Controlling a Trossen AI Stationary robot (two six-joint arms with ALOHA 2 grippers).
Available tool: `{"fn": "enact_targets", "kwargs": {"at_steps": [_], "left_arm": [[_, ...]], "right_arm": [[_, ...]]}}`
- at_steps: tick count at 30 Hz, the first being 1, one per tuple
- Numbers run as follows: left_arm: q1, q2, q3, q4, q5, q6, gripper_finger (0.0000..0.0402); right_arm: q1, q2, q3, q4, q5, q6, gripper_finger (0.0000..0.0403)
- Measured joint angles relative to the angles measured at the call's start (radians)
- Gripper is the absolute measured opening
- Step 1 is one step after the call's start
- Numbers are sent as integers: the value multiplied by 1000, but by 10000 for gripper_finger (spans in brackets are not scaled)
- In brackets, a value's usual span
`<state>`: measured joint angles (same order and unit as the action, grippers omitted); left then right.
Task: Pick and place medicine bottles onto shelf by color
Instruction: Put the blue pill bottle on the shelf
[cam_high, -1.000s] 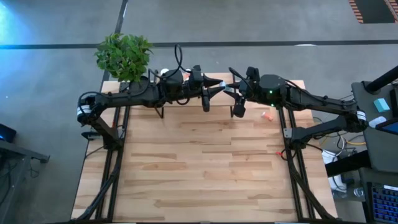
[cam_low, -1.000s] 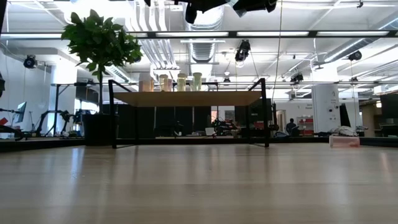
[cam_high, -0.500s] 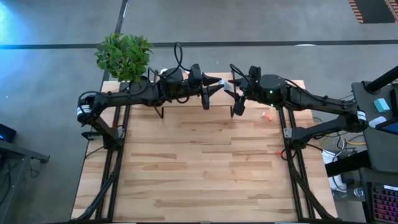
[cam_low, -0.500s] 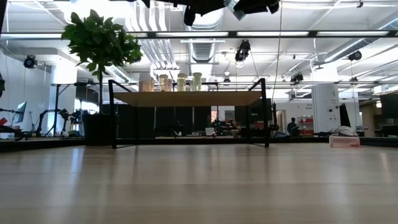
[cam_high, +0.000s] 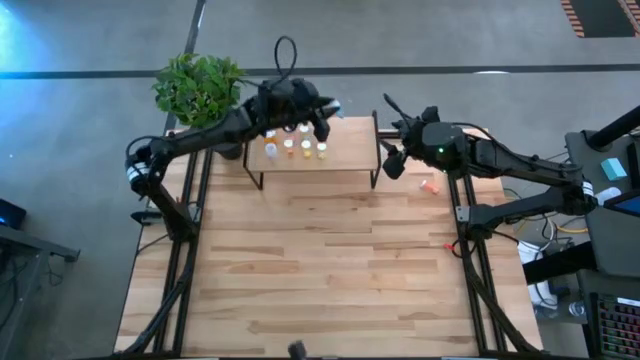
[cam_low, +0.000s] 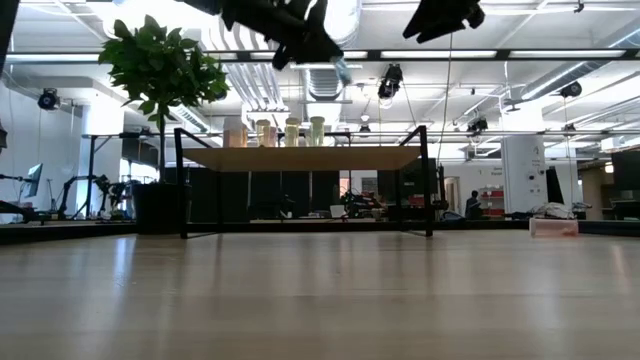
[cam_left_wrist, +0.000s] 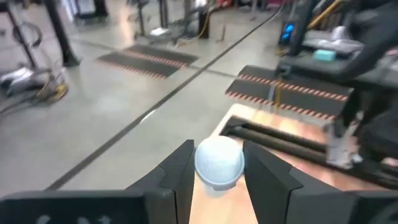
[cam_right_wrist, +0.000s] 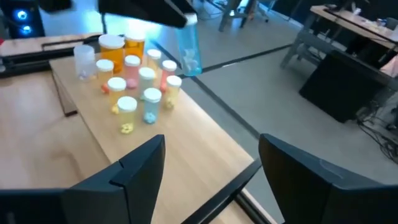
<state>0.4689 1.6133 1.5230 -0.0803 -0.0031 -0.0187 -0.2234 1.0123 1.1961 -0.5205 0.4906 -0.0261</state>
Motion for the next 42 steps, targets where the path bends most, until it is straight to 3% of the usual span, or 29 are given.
{"fn": "enact_targets", "kwargs": {"at_steps": [10, 22, 42], "left_arm": [[88, 133, 89, -96, 67, 54, 104], [82, 345, 390, -450, 44, 182, 105], [87, 376, 382, -485, -9, 191, 105]], "right_arm": [[0, -15, 0, 1, 37, 28, 247], [0, 2, -17, 17, 54, 27, 249], [0, -3, -72, -8, 60, 51, 231]]}}
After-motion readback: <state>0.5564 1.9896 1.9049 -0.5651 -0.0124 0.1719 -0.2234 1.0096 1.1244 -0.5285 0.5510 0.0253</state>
